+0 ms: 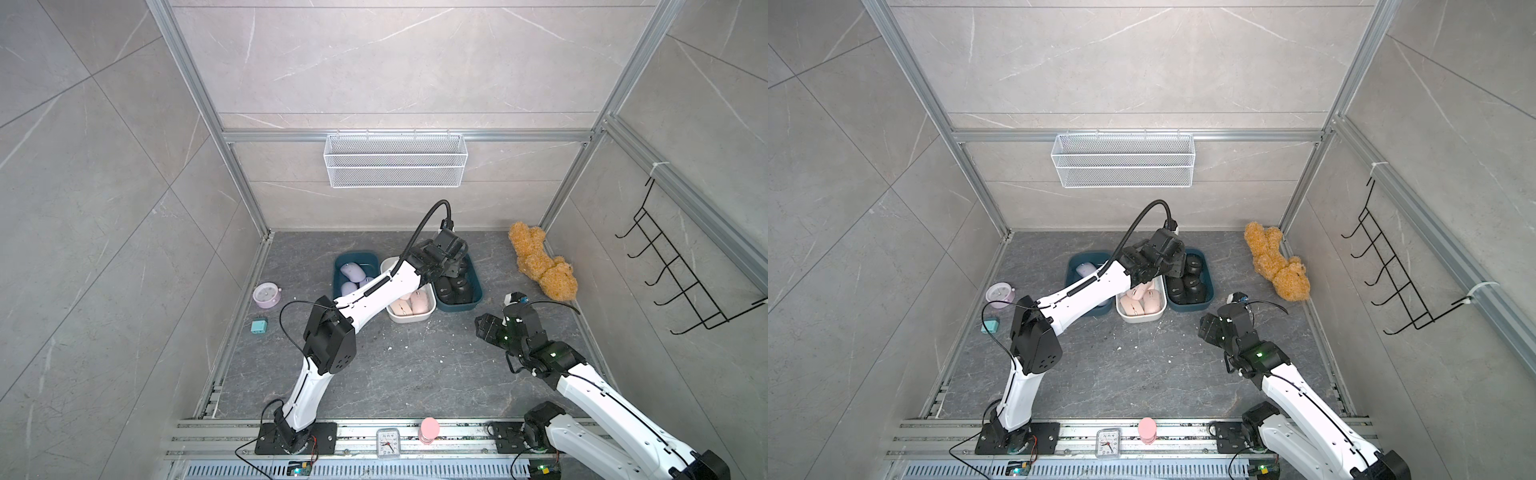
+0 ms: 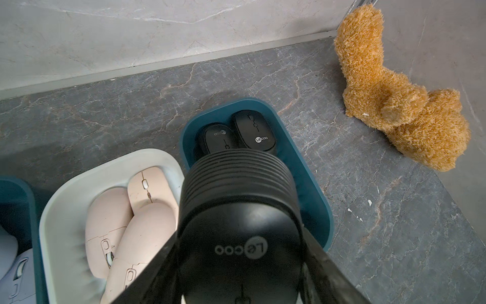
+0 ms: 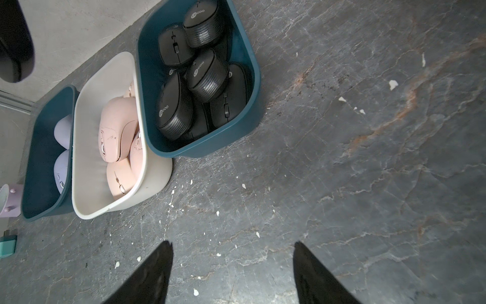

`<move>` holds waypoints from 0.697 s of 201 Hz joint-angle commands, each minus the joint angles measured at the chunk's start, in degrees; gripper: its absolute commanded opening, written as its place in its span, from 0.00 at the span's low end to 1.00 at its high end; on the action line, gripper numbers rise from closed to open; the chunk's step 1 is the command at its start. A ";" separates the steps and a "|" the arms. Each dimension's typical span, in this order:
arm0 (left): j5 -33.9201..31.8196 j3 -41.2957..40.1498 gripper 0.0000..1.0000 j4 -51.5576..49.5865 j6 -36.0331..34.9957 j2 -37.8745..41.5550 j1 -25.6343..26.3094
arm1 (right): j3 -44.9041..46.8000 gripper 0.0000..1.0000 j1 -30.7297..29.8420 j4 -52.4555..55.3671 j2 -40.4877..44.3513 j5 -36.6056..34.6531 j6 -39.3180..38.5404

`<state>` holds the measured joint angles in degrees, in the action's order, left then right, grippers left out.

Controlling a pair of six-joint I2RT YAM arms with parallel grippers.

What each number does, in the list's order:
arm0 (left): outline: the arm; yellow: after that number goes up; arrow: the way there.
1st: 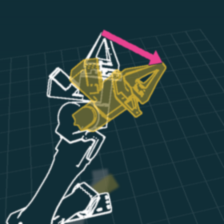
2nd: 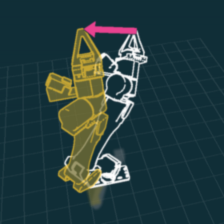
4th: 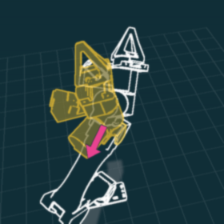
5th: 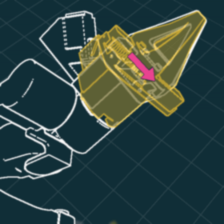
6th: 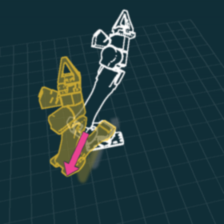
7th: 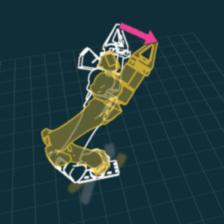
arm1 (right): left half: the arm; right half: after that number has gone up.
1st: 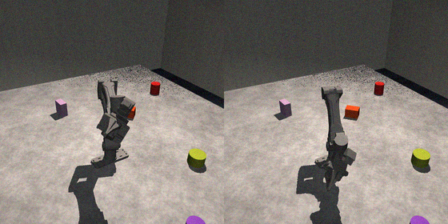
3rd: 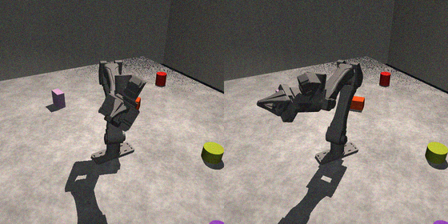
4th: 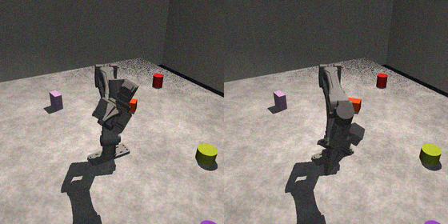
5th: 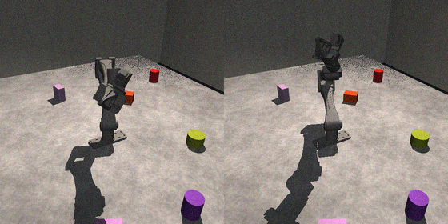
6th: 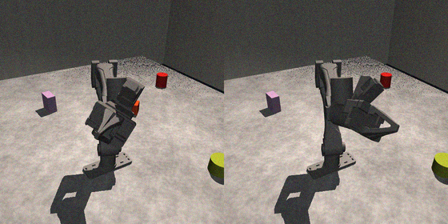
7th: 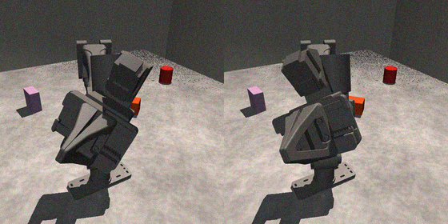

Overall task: Place the mice by color into the storage box
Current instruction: Place the mouse in the storage box.

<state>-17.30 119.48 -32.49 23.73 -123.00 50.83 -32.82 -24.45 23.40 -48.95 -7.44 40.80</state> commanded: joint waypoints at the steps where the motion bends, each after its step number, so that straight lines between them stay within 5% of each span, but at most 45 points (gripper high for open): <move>1: 1.33 3.29 0.48 2.70 -1.27 -0.70 -0.63 | 0.55 0.73 0.23 0.73 -0.57 0.56 0.92; 140: 6.88 10.43 0.48 2.11 1.32 -10.05 -4.01 | 1.79 0.73 0.72 -2.37 -3.72 1.78 1.88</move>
<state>-11.70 126.41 -31.62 24.27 -132.16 47.33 -32.21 -24.08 22.72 -52.05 -6.28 41.65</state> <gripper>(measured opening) 0.607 0.733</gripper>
